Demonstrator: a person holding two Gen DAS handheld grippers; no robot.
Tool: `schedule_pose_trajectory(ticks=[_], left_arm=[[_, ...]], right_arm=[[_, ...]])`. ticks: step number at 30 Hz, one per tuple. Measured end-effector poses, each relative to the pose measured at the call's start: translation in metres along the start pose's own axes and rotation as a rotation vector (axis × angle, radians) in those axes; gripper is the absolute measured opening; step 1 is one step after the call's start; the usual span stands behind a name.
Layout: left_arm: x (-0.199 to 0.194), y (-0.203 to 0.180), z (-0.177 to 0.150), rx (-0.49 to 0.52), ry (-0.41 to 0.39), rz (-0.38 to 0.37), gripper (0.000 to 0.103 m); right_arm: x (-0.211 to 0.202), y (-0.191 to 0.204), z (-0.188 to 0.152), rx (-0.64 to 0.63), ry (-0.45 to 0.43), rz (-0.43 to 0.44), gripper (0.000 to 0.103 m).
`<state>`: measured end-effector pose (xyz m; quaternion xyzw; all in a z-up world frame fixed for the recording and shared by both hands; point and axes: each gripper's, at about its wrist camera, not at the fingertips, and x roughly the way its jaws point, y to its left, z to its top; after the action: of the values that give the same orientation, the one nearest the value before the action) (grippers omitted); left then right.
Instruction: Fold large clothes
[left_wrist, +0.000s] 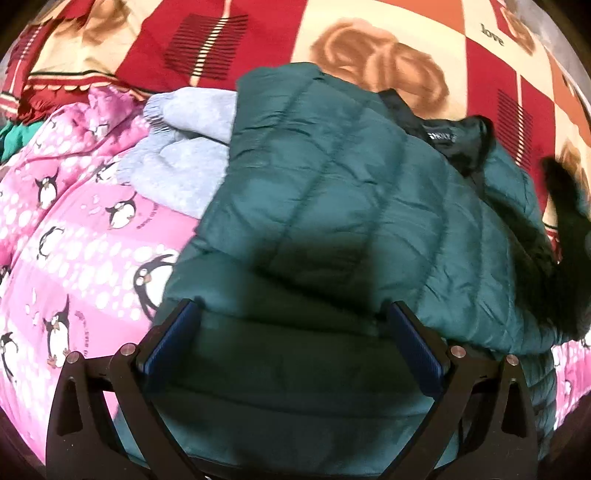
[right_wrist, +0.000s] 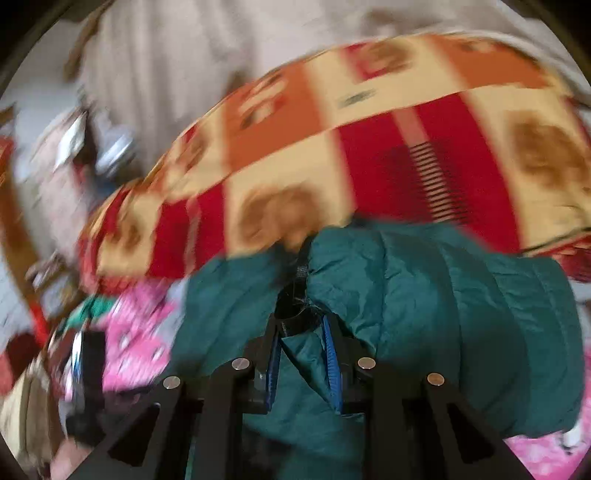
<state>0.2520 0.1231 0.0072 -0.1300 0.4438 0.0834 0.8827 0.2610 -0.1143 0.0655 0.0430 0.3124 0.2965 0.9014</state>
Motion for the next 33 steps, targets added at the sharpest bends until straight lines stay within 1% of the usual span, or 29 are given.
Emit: schedule_pose_trajectory(ticks=[2,3,5,6,7,9,10,12,13,16,17,18,19,20,21,22,24,25,27,28,30,32,33], left_arm=[[0.001,0.003,0.000,-0.003,0.008,0.000,0.102],[0.002,0.004,-0.001,-0.001,0.010,0.000,0.102],[0.001,0.004,-0.001,0.004,0.011,-0.005,0.102],[0.001,0.003,-0.001,0.003,0.009,-0.011,0.102],[-0.002,0.003,-0.001,-0.002,0.004,-0.025,0.102],[-0.006,0.000,0.001,-0.006,-0.010,-0.051,0.102],[-0.008,-0.002,0.001,-0.006,-0.018,-0.063,0.102],[-0.011,-0.006,0.002,-0.005,-0.035,-0.092,0.102],[-0.013,-0.010,0.002,0.001,-0.044,-0.120,0.102],[-0.015,-0.027,0.002,0.040,-0.055,-0.204,0.102],[-0.015,-0.035,0.002,0.059,-0.050,-0.233,0.102],[-0.014,-0.045,0.000,0.083,-0.043,-0.271,0.102],[-0.012,-0.057,-0.002,0.109,-0.034,-0.316,0.102],[-0.011,-0.066,-0.004,0.128,-0.027,-0.358,0.102],[-0.010,-0.076,-0.006,0.150,-0.023,-0.404,0.102],[-0.009,-0.086,-0.008,0.166,-0.019,-0.441,0.102],[-0.005,-0.104,-0.010,0.196,-0.008,-0.524,0.102],[-0.003,-0.111,-0.011,0.203,0.001,-0.551,0.102],[0.005,-0.124,-0.012,0.209,0.044,-0.625,0.102],[0.009,-0.128,-0.012,0.208,0.067,-0.640,0.102],[0.016,-0.132,-0.013,0.200,0.085,-0.646,0.101],[0.021,-0.129,-0.013,0.183,0.088,-0.665,0.077],[0.023,-0.129,-0.013,0.180,0.096,-0.672,0.052]], right_arm=[[0.024,0.015,-0.015,-0.067,0.082,-0.008,0.021],[0.038,0.017,-0.024,-0.082,0.147,-0.026,0.023],[0.054,0.018,-0.037,-0.093,0.243,-0.060,0.027],[0.055,0.018,-0.040,-0.091,0.253,-0.054,0.029],[0.053,0.017,-0.041,-0.083,0.253,-0.043,0.041],[0.044,0.017,-0.042,-0.050,0.253,-0.021,0.077],[0.037,0.017,-0.042,-0.047,0.252,-0.011,0.081],[0.021,0.019,-0.045,-0.064,0.267,-0.032,0.082],[0.014,0.020,-0.045,-0.072,0.274,-0.046,0.082],[-0.008,0.007,-0.053,-0.084,0.328,-0.177,0.082],[-0.015,-0.001,-0.059,-0.078,0.348,-0.238,0.082],[-0.022,-0.009,-0.064,-0.073,0.363,-0.296,0.082],[-0.028,-0.019,-0.072,-0.083,0.387,-0.372,0.082],[-0.031,-0.025,-0.078,-0.095,0.406,-0.415,0.082],[-0.034,-0.033,-0.085,-0.100,0.432,-0.436,0.082],[-0.036,-0.039,-0.090,-0.092,0.446,-0.428,0.082],[-0.041,-0.049,-0.102,-0.067,0.460,-0.381,0.082],[-0.045,-0.052,-0.106,-0.064,0.446,-0.362,0.083],[-0.047,-0.053,-0.112,-0.077,0.427,-0.354,0.088],[-0.049,-0.053,-0.116,-0.089,0.414,-0.356,0.089],[-0.050,-0.054,-0.120,-0.093,0.392,-0.356,0.091],[-0.052,-0.057,-0.122,-0.089,0.389,-0.359,0.093],[-0.051,-0.058,-0.122,-0.086,0.391,-0.361,0.095]])
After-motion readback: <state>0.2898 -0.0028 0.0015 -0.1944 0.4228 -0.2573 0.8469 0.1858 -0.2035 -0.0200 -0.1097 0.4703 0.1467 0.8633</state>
